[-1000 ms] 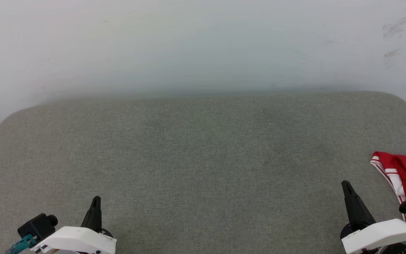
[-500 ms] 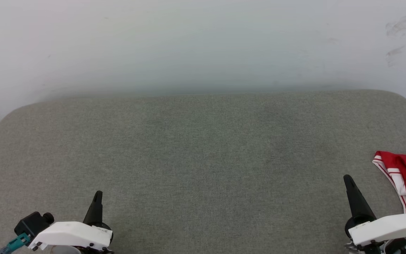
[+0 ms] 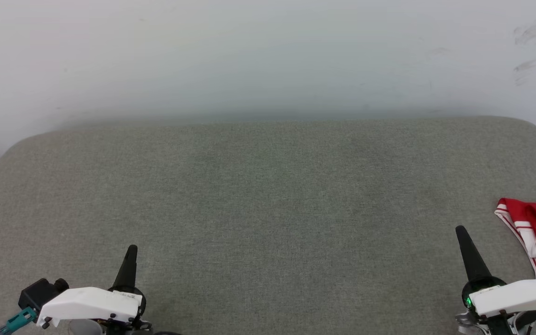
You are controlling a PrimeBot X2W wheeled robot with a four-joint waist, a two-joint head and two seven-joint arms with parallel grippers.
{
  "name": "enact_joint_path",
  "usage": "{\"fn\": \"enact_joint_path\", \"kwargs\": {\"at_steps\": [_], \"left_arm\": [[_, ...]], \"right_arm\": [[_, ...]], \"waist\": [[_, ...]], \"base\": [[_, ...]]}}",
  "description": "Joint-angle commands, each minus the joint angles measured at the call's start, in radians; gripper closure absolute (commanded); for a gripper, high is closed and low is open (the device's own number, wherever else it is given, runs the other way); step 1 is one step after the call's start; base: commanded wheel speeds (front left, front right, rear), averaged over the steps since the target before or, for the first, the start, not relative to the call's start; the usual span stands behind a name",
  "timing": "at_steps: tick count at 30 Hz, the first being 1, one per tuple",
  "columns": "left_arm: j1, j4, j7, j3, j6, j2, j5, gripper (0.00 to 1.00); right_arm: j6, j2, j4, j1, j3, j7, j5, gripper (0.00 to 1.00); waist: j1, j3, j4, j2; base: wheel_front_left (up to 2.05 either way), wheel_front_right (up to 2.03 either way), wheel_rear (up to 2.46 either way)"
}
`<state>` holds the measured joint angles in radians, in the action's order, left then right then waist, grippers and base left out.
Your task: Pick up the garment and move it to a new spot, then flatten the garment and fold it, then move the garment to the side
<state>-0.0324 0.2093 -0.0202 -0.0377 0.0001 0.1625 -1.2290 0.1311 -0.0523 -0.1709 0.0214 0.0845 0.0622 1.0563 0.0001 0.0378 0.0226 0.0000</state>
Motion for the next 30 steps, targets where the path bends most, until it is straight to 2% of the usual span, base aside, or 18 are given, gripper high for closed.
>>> {"fn": "enact_joint_path", "kwargs": {"at_steps": [1,30], "left_arm": [[-0.027,-0.005,0.004,0.011,-0.008,-0.002,-0.016,1.0],[-0.061,0.019,0.079,0.093,-0.083,-0.065,-0.23,1.0]], "right_arm": [[0.0,0.001,0.004,0.025,0.003,0.002,0.025,1.0],[0.0,0.002,-0.042,0.068,0.019,0.032,0.332,1.0]], "waist": [[0.0,-0.001,0.0,0.0],[0.0,-0.021,-0.012,0.0]], "base": [[0.0,0.0,0.0],[0.0,0.0,0.0]]}}
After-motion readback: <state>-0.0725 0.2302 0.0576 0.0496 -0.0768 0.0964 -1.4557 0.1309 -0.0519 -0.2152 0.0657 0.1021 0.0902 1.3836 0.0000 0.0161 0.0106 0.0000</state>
